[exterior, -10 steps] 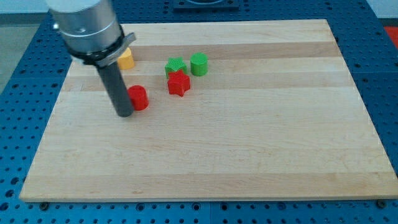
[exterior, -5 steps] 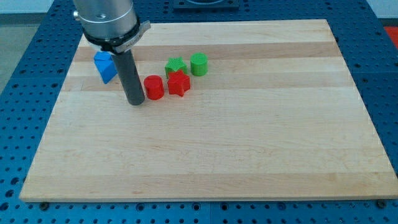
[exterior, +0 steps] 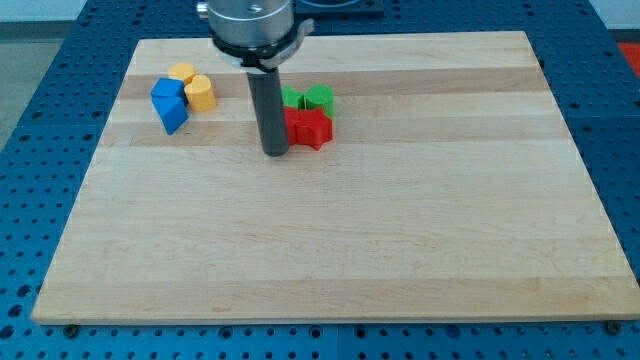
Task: Place the green blocks and red blocks together
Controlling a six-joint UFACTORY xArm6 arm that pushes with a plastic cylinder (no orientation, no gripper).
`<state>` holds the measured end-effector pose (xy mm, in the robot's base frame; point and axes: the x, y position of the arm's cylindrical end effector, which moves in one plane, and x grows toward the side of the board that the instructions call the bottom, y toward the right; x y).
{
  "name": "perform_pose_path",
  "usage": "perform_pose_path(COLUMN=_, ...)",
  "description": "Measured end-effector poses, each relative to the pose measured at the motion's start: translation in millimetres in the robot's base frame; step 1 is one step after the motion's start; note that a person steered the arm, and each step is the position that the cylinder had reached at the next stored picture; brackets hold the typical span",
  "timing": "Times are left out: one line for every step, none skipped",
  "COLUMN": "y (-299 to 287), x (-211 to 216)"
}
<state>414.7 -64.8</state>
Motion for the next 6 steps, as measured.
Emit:
perform_pose_path(y=14.4, x=-1.0)
perform_pose_path(y=8.5, x=0.4)
perform_pose_path(y=-31.5, x=11.5)
perform_pose_path(y=-85.3, x=14.2)
perform_pose_path(y=-134.6, x=8.3)
perform_pose_path(y=-157.8, x=-7.2)
